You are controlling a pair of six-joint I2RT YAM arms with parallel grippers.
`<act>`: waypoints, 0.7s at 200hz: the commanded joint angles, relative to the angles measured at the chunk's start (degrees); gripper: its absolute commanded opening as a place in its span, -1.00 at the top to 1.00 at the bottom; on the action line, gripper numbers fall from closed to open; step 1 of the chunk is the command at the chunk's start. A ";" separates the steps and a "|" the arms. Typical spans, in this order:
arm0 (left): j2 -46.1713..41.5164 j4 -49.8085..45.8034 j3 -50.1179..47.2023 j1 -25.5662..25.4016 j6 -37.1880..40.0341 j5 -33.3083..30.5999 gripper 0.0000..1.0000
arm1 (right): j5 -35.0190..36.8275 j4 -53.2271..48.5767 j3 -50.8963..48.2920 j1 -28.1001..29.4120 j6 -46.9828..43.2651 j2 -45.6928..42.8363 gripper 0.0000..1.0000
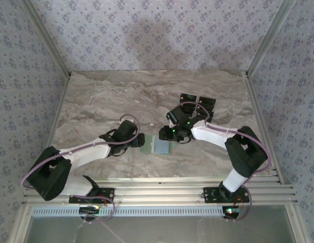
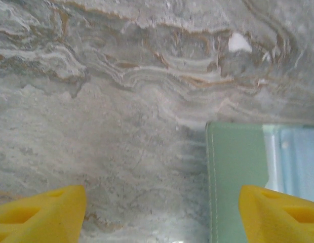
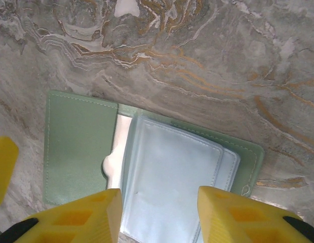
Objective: Put the credit cards into the card holder
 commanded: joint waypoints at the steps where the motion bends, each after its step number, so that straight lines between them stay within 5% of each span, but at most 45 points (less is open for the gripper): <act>1: 1.37 -3.69 3.04 -1.98 3.64 -1.77 -0.59 | 1.36 -2.16 0.46 0.55 -0.48 1.23 0.08; 53: 9.64 -11.73 8.43 -6.40 2.10 -10.46 -0.58 | 2.38 -1.30 -0.39 0.70 -0.50 3.57 0.08; 140: 14.02 -7.23 6.12 -10.76 -2.75 -11.33 -0.52 | -1.94 2.78 -1.29 1.10 1.45 5.97 0.09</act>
